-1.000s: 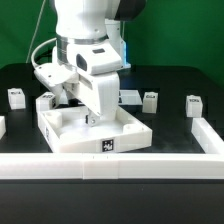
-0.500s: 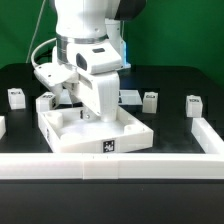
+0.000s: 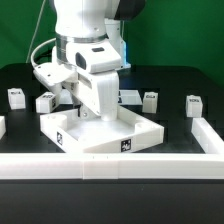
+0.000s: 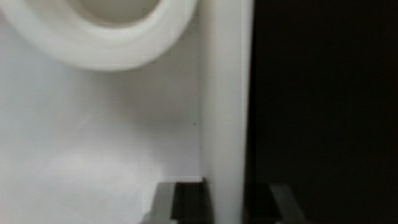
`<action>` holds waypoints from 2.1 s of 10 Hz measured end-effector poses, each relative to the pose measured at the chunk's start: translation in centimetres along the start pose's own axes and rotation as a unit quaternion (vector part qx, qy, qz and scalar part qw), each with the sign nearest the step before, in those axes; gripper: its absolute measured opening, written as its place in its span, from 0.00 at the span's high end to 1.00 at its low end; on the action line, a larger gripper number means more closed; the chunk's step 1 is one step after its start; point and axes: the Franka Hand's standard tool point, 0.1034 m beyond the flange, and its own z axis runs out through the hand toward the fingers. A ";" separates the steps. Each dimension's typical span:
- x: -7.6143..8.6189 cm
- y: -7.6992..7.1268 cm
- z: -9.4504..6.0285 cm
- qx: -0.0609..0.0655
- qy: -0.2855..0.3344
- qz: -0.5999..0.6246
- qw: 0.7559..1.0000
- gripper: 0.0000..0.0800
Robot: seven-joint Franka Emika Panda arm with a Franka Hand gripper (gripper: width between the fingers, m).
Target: Assemble one leg
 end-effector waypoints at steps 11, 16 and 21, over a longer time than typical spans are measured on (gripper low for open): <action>7.0 7.2 -0.5 -0.031 -0.003 0.199 0.980 0.92; 8.6 9.1 -0.7 -0.021 -0.001 0.250 0.968 0.92; 9.1 9.4 -1.0 -0.013 0.000 0.257 0.966 0.92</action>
Offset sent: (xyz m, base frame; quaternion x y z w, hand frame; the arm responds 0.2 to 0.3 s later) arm -0.0023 0.0393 0.0050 -0.0101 -0.0502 0.1535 0.9868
